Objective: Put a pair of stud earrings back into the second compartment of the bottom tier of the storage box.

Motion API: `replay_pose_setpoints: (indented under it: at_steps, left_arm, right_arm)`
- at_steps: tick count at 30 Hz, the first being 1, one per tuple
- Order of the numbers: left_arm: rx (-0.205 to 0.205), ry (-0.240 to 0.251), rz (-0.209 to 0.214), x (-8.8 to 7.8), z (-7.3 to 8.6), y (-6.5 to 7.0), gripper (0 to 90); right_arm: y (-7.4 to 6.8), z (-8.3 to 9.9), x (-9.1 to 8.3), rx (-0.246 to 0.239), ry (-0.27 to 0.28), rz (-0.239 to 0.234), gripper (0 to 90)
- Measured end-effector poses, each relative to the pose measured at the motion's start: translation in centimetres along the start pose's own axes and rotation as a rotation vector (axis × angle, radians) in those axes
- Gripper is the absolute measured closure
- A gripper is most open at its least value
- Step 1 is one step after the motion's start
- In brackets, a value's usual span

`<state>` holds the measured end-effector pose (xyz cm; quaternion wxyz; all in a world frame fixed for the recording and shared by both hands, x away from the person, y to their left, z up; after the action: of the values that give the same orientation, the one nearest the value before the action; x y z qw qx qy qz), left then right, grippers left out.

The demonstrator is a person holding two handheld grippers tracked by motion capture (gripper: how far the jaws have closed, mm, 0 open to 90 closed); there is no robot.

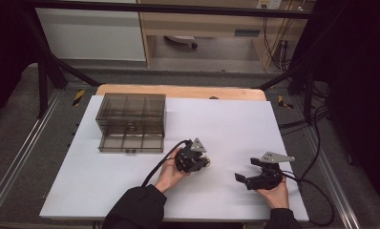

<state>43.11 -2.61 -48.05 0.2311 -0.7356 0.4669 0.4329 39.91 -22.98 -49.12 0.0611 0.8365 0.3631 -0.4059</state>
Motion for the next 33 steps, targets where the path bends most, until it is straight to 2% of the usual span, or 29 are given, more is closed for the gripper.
replay_pose_setpoints:
  at_steps: [23, 33]
  left_arm:
    - [-0.046, 0.020, -0.023, -4.3, 3.4, -1.2, 86.2]
    - [-0.077, 0.021, -0.050, -6.4, 5.5, -2.5, 86.2]
  right_arm:
    - [0.0, 0.1, 0.1, 0.003, -0.007, 0.003, 0.7]
    - [0.0, 0.1, 0.1, 0.003, -0.011, 0.003, 0.7]
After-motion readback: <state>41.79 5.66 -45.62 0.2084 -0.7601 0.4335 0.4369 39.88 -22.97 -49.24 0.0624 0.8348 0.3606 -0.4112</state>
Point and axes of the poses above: each handheld gripper's, and its own axes: x roughly forward along the jaws, z roughly out of its underside, y roughly to its right, the point moved 7 cm from there along x, roughly forward along the jaws, and after that the axes turned 14 degrees about -y, right-handed, at the moved point
